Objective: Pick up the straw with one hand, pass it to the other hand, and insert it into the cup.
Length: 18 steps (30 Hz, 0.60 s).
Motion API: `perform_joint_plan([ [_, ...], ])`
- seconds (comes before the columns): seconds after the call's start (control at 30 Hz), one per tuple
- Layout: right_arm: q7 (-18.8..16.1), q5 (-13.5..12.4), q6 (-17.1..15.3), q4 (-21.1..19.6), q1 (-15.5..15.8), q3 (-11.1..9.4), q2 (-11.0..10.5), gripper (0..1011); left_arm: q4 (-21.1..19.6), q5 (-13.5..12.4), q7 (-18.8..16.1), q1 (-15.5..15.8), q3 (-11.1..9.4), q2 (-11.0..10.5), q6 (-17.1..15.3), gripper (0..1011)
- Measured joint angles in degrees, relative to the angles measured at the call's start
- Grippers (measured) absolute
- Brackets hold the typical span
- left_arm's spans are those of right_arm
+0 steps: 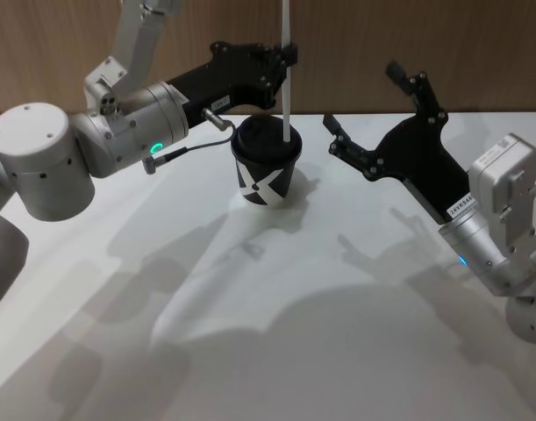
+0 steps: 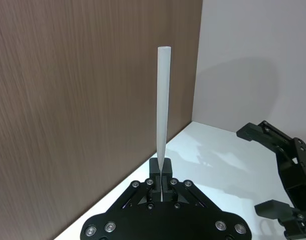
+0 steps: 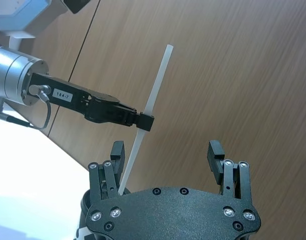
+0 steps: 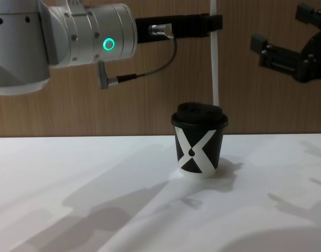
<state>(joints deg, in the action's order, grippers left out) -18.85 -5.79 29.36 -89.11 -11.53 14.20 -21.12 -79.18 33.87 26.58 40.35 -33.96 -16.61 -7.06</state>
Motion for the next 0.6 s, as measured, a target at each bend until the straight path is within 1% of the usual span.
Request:
perform_joint_plan([
  [0.2, 0.0, 0.0, 0.0, 0.0, 0.0, 0.0, 0.0, 1001, 1.5, -0.7, 0.7, 0.3, 0.0, 0.6, 1.0, 19],
  [0.6, 0.0, 0.0, 0.0, 0.0, 0.0, 0.0, 0.0, 1001, 3.3, -1.8, 1.3, 0.6, 0.1, 1.2, 2.4, 18],
])
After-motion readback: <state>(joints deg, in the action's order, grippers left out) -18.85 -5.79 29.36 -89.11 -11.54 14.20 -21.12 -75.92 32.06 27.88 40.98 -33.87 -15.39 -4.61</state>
